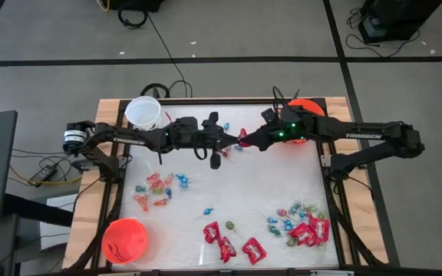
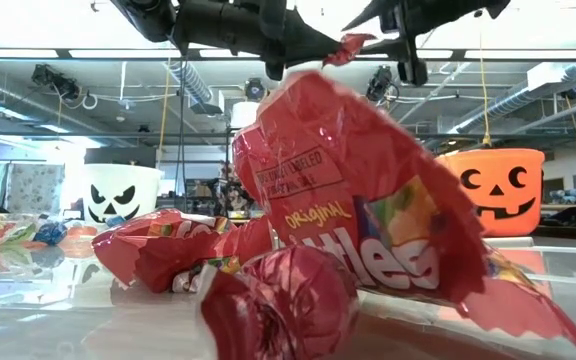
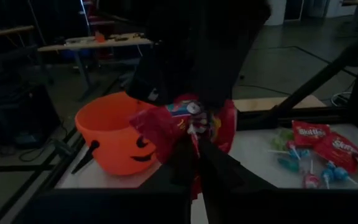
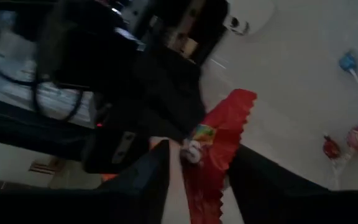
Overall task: Sort candy by brand, put in halloween buckets
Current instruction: Put the red candy into the top orange bucket
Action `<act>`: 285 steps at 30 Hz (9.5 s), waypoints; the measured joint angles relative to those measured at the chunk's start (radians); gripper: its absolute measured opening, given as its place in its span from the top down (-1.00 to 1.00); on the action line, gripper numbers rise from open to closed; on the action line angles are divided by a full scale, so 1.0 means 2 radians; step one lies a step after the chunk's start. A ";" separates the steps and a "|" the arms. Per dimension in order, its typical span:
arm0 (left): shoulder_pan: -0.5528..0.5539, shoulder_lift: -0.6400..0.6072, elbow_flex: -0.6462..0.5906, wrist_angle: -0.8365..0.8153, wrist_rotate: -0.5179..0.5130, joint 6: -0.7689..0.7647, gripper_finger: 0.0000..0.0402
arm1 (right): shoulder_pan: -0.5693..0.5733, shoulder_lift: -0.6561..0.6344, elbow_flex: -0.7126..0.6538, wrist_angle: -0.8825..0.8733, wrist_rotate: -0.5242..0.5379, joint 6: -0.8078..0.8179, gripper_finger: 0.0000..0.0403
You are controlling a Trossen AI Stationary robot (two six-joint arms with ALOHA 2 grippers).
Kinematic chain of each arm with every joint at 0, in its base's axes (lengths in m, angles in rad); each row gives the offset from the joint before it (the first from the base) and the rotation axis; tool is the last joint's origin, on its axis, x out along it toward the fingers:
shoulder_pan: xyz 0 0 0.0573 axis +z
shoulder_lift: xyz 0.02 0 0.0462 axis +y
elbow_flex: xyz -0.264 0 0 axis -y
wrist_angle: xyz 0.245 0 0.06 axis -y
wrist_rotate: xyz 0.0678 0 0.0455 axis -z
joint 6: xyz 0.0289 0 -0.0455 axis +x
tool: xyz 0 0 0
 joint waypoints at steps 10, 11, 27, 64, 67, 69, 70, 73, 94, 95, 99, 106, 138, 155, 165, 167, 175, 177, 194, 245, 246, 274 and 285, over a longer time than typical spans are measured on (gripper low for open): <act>0.014 0.000 0.001 -0.045 0.006 -0.095 0.55 | -0.034 -0.016 0.000 -0.059 0.025 -0.024 0.85; 0.017 0.000 0.001 -0.058 0.010 -0.105 0.47 | -0.043 -0.021 0.000 -0.072 0.032 -0.030 0.85; 0.046 0.000 0.001 -0.215 0.078 -0.133 0.06 | -0.239 -0.061 0.000 -0.308 0.156 -0.108 0.89; 0.065 0.000 0.001 -0.247 0.037 -0.069 0.06 | -0.390 0.107 0.000 -0.368 0.112 -0.230 0.55; 0.065 0.000 0.001 -0.253 0.072 -0.077 0.06 | -0.390 0.071 0.000 -0.371 0.111 -0.221 0.38; 0.064 0.000 0.001 -0.253 0.103 -0.083 0.06 | -0.389 0.041 0.000 -0.371 0.111 -0.209 0.26; 0.064 0.000 0.001 -0.256 0.120 -0.083 0.06 | -0.387 0.025 0.000 -0.372 0.111 -0.201 0.21; 0.058 0.000 0.001 -0.287 0.178 -0.056 0.07 | -0.371 -0.027 0.000 -0.371 0.109 -0.181 0.07; -0.157 0.006 0.001 -0.307 0.172 0.027 0.24 | -0.019 -0.124 0.000 -0.307 0.034 -0.062 0.01; -0.169 0.010 0.000 -0.294 0.161 0.008 0.24 | -0.004 -0.118 0.000 -0.306 0.037 -0.061 0.01; -0.226 0.044 -0.016 -0.238 0.115 -0.040 0.24 | 0.053 -0.098 0.000 -0.300 0.052 -0.060 0.01; -0.286 0.099 -0.019 -0.197 0.028 -0.136 0.24 | 0.124 -0.083 0.000 -0.284 0.087 -0.046 0.01; -0.282 0.069 -0.019 -0.157 -0.139 -0.235 0.99 | 0.263 -0.048 0.000 -0.239 0.137 0.040 0.01; -0.222 -0.011 -0.018 0.015 -0.174 -0.173 0.99 | 0.243 0.046 0.000 0.071 0.088 0.116 0.01; -0.215 -0.011 -0.018 0.021 -0.168 -0.187 1.00 | 0.233 0.053 0.000 0.072 0.112 0.090 0.30; -0.215 -0.011 -0.018 0.022 -0.165 -0.188 0.99 | 0.230 0.053 0.000 0.072 0.110 0.084 0.48; -0.213 -0.011 -0.018 0.023 -0.160 -0.227 0.96 | 0.229 0.053 0.000 0.072 0.109 0.055 0.91; -0.212 -0.011 -0.018 0.024 -0.160 -0.236 0.89 | 0.228 0.053 0.000 0.072 0.111 0.052 0.91; -0.131 -0.058 -0.017 -0.180 -0.058 -0.328 0.19 | 0.110 0.015 0.000 -0.221 0.150 0.031 0.94; 0.061 -0.121 -0.018 -0.376 0.043 -0.077 0.19 | -0.381 0.083 0.000 -0.423 0.127 -0.140 0.95; 0.062 -0.121 -0.018 -0.376 0.043 -0.077 0.19 | -0.382 0.092 0.000 -0.422 0.125 -0.136 0.92; 0.069 -0.121 -0.018 -0.398 0.030 -0.030 0.19 | -0.387 0.005 0.000 -0.414 0.100 -0.087 -0.06; 0.008 -0.120 -0.018 -0.376 0.060 0.014 0.19 | -0.285 -0.150 0.000 -0.328 0.017 -0.111 -0.06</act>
